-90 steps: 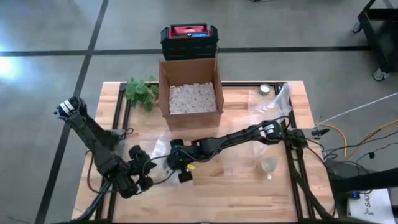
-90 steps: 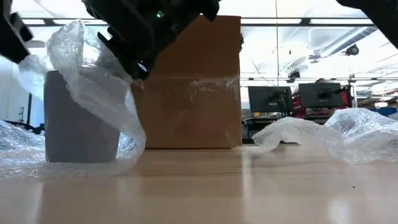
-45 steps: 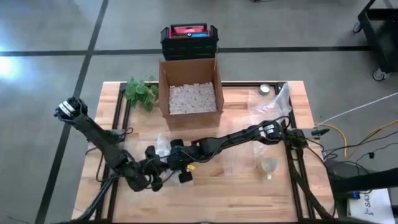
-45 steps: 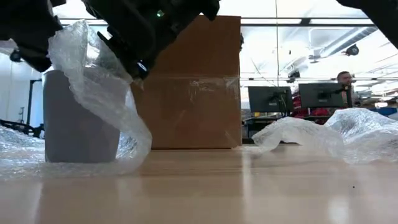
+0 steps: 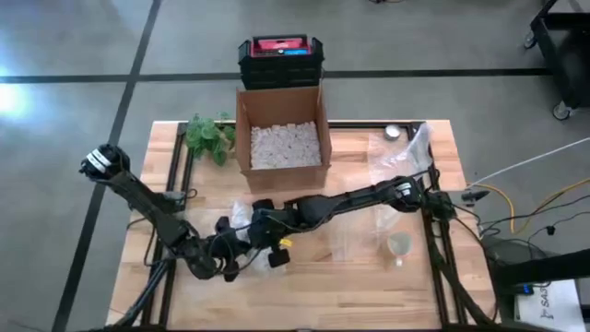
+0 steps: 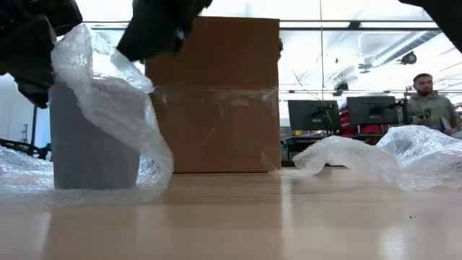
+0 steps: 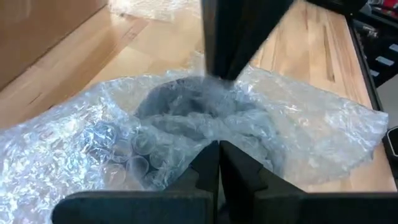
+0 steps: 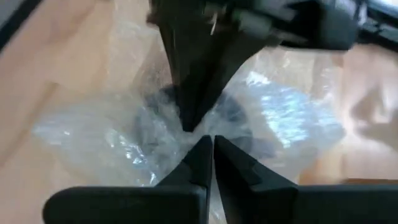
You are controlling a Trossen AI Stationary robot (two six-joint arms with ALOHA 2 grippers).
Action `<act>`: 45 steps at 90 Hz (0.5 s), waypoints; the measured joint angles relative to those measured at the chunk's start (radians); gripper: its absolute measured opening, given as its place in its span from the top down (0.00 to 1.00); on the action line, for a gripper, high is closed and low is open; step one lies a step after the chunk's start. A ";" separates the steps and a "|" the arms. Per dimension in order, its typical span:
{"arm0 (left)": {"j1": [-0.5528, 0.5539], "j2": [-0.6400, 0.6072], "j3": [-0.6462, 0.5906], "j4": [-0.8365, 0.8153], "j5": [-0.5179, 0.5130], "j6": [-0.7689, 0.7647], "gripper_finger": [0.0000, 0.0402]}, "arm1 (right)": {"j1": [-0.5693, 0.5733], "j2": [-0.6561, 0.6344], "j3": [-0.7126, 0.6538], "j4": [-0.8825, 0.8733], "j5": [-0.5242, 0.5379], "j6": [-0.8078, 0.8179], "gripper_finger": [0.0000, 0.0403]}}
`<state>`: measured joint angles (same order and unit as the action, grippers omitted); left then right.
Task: Wrap mug
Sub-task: Wrap the blue mug using the left bubble wrap
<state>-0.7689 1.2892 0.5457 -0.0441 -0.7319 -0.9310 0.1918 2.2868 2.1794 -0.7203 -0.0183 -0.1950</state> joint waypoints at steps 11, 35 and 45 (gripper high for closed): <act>0.000 0.000 0.000 0.000 -0.001 -0.001 1.00 | 0.009 0.009 0.008 0.024 -0.083 0.017 0.99; 0.000 0.000 0.000 0.003 -0.001 -0.001 1.00 | 0.004 0.123 0.001 0.079 -0.078 0.044 0.99; 0.000 0.000 0.000 0.003 0.000 -0.001 1.00 | -0.002 0.154 0.008 0.099 -0.076 0.045 1.00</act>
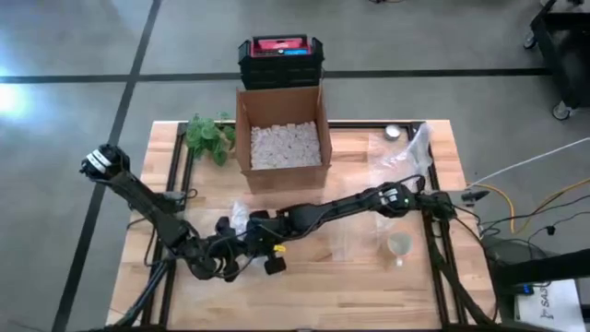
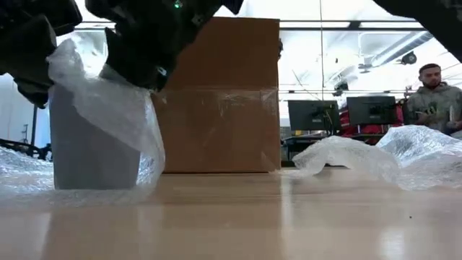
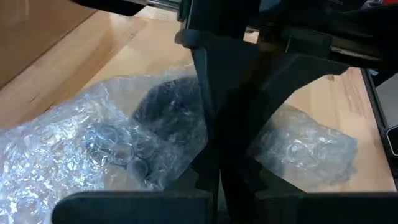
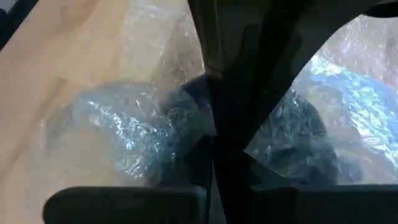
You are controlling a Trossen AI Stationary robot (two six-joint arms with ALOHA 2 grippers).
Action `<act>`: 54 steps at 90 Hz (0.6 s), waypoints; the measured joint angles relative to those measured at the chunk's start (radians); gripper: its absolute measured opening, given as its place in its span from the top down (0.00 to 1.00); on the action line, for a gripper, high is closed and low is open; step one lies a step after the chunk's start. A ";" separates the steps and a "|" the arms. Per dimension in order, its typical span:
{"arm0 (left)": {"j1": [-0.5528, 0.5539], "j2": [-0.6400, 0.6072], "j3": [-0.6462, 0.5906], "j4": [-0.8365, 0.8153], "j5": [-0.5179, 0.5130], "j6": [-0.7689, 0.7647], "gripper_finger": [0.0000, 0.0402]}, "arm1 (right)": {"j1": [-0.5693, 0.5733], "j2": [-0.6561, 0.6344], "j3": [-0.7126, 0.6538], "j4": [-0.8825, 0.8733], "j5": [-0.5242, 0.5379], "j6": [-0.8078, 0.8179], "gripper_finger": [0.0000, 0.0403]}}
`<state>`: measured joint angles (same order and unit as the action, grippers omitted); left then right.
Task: Wrap mug
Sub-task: Wrap the blue mug using the left bubble wrap
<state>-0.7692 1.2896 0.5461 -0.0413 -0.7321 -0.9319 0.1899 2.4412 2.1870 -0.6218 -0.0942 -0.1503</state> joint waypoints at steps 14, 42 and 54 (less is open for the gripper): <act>0.000 0.000 0.010 -0.007 0.001 0.020 1.00 | -0.012 0.012 0.001 0.002 -0.012 0.013 1.00; 0.001 0.000 0.009 -0.003 0.007 0.026 1.00 | -0.015 -0.100 -0.008 -0.074 0.008 -0.030 0.99; 0.001 0.000 0.009 -0.002 0.006 0.026 1.00 | -0.026 -0.132 -0.004 -0.054 0.039 -0.030 0.99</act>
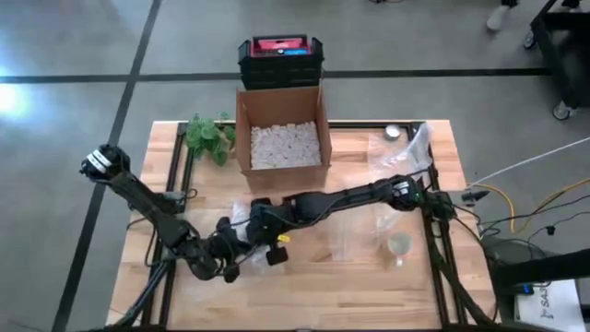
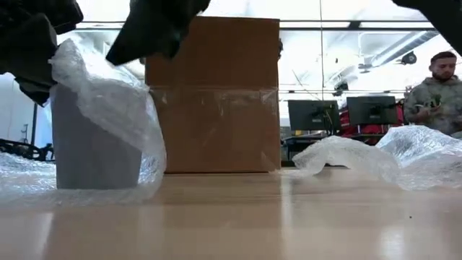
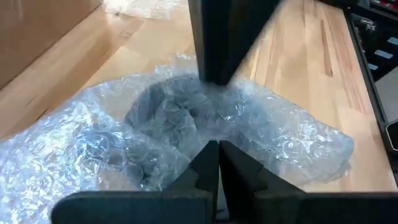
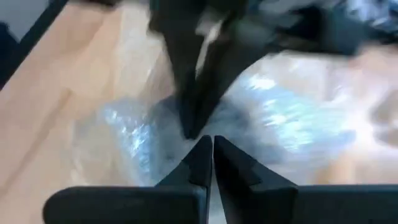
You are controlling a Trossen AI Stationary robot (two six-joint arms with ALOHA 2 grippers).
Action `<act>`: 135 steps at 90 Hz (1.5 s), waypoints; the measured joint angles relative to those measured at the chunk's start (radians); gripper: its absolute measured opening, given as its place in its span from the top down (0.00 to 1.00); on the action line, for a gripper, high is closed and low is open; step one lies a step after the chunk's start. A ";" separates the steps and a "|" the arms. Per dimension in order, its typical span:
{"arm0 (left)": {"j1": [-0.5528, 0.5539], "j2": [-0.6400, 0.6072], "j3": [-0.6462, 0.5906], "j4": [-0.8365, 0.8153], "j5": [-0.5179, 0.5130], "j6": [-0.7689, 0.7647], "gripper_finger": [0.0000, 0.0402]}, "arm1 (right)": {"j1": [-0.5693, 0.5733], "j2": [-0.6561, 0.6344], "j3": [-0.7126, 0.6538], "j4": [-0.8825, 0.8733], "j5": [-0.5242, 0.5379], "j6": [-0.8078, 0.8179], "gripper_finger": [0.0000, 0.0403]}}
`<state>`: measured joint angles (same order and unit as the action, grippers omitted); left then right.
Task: Wrap mug
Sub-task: Wrap the blue mug using the left bubble wrap
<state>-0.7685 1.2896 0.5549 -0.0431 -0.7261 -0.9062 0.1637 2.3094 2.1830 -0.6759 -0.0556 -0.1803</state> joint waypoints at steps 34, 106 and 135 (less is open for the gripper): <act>0.000 0.000 0.000 0.003 -0.008 0.000 1.00 | -0.009 0.114 -0.026 0.059 -0.015 0.027 0.99; 0.000 -0.001 0.000 0.003 -0.002 0.004 1.00 | 0.038 -0.002 0.034 -0.128 -0.161 -0.030 0.99; 0.000 -0.001 0.000 0.010 -0.001 0.004 1.00 | 0.013 0.083 0.021 -0.085 -0.100 -0.017 0.99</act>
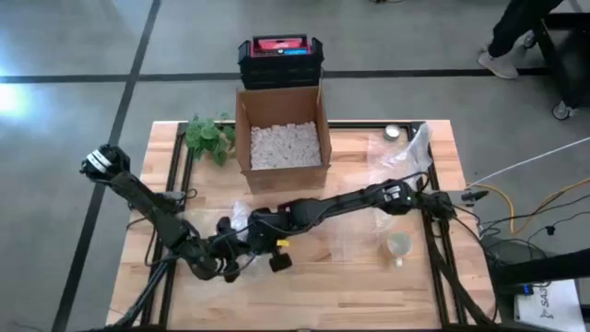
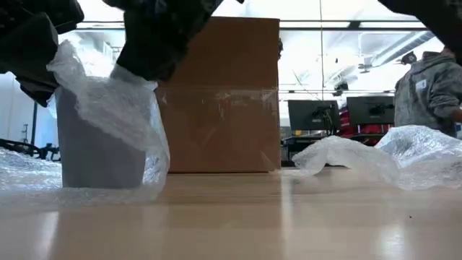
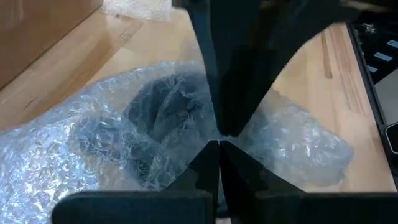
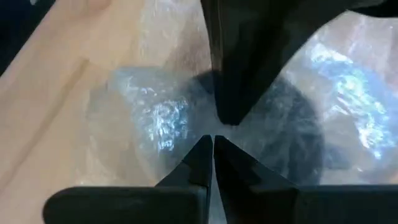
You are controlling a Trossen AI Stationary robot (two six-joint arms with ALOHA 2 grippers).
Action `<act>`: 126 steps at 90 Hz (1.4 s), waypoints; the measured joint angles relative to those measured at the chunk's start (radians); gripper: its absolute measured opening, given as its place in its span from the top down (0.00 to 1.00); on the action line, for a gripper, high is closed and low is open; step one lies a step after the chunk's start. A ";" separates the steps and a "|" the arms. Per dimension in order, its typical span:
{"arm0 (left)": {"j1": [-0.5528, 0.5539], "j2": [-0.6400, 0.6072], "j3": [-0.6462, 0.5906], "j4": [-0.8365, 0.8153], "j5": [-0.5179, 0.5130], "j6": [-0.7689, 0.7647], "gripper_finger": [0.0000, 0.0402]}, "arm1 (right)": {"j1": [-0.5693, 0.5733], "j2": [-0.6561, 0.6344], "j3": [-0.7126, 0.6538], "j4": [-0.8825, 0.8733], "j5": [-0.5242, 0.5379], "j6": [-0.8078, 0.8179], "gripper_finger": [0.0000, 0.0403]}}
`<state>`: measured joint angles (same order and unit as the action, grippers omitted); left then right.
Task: Wrap mug
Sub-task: Wrap the blue mug using the left bubble wrap
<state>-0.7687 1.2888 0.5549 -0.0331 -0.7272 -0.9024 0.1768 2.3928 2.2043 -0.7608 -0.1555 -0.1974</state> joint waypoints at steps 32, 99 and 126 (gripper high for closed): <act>-0.005 -0.026 0.126 -0.078 0.115 0.072 1.00 | -0.005 0.032 -0.004 0.024 -0.008 -0.013 0.99; -0.039 -0.007 0.125 -0.484 -0.070 -0.238 1.00 | -0.004 0.026 -0.006 0.037 -0.001 -0.040 0.99; -0.033 0.003 0.218 -0.412 -0.098 0.002 1.00 | -0.005 0.034 -0.012 0.035 0.008 -0.045 0.99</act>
<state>-0.8013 1.2921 0.7733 -0.4449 -0.8248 -0.9003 0.1715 2.4264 2.1921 -0.7256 -0.1471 -0.2428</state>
